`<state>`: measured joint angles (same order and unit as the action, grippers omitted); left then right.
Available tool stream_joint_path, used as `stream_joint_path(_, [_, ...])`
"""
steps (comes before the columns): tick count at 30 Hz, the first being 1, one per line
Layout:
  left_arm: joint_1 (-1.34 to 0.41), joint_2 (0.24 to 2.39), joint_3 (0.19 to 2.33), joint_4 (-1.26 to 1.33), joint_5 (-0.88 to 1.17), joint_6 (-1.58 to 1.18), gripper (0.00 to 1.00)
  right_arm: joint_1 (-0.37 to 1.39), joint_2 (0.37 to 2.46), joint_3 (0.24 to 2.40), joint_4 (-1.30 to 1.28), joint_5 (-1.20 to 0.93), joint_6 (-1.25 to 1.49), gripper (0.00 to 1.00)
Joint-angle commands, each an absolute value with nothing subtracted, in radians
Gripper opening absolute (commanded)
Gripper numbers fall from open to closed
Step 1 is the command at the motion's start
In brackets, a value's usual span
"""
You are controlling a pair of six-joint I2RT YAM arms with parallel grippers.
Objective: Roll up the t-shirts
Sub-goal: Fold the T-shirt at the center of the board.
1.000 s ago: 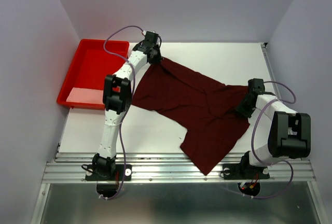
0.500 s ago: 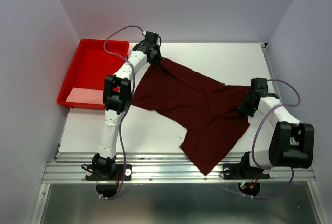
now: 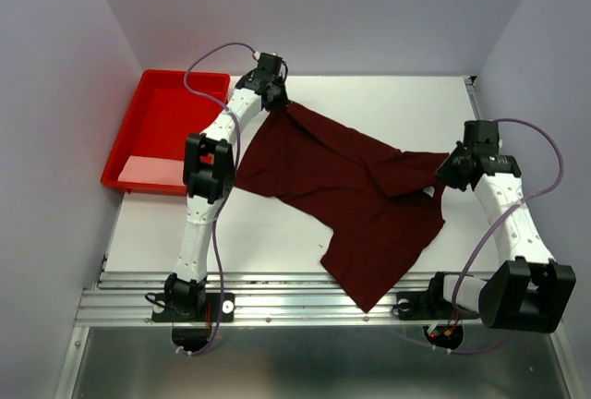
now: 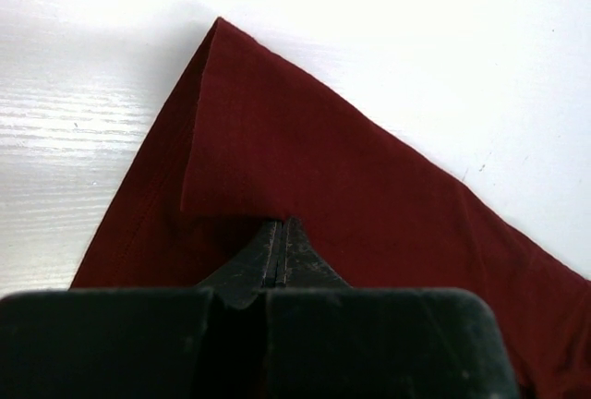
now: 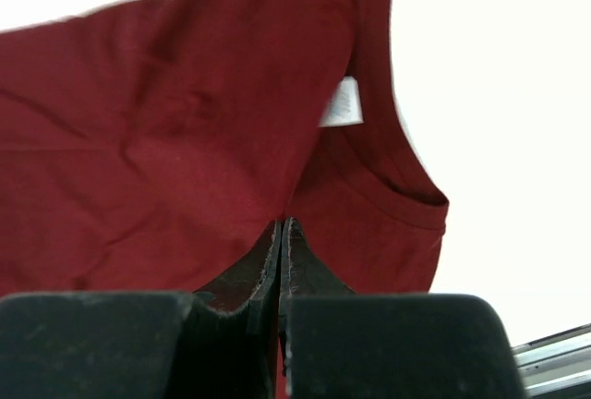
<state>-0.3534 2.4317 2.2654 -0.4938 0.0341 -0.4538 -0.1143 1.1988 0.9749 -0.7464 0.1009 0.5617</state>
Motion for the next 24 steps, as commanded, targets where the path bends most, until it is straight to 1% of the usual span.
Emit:
stream_joint_path(1, [-0.359,2.375,2.330,-0.506,0.038,-0.434,0.00,-0.112,1.134,1.103,-0.859,0.077,0.535,0.01])
stream_joint_path(8, [-0.351,2.352,2.327,-0.514,0.035,-0.422,0.00,-0.112,1.055,1.199,-0.960,0.115,0.541,0.01])
stream_joint_path(14, [-0.327,2.330,2.324,-0.531,0.038,-0.402,0.00,-0.112,1.034,1.258,-1.008,0.160,0.542,0.01])
stream_joint_path(24, [-0.310,2.293,2.237,-0.522,0.043,-0.364,0.00,-0.112,0.993,1.258,-1.072,0.088,0.526,0.01])
